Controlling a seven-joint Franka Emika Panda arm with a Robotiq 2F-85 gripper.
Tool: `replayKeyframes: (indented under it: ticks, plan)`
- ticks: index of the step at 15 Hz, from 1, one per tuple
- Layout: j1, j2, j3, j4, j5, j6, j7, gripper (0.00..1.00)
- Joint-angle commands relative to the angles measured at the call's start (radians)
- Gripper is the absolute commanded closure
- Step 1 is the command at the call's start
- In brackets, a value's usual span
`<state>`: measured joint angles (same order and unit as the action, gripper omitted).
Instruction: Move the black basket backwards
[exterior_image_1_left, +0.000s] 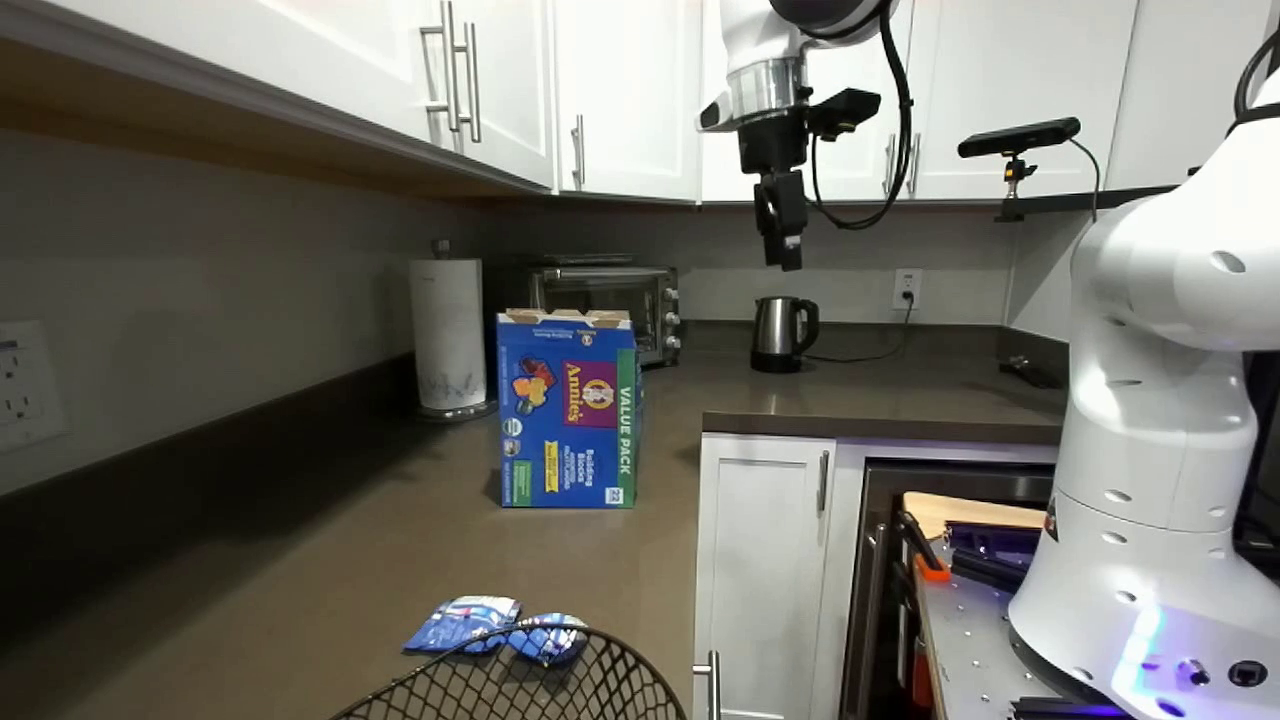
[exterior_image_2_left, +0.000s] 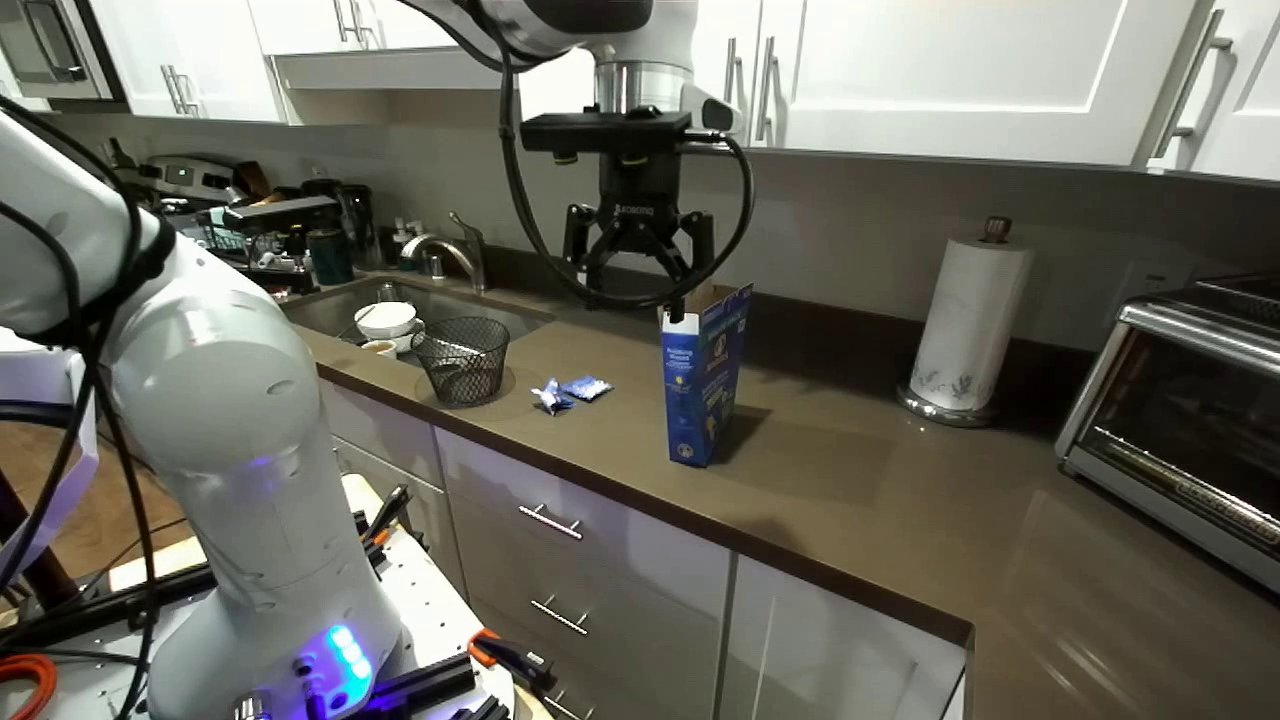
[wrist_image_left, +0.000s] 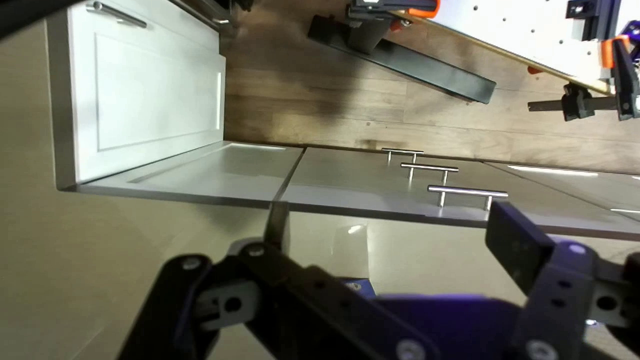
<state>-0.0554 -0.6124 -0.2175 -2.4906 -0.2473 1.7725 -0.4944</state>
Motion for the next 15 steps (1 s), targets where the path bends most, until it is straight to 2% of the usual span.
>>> replayKeyframes:
  ticks: [1,9,15]
  plan:
    - [0.044,0.017,0.061,-0.01,-0.019,0.044,0.021,0.0]
    - [0.205,0.137,0.201,0.011,0.044,0.123,0.043,0.0]
    - [0.277,0.226,0.237,0.045,0.198,0.249,0.047,0.0]
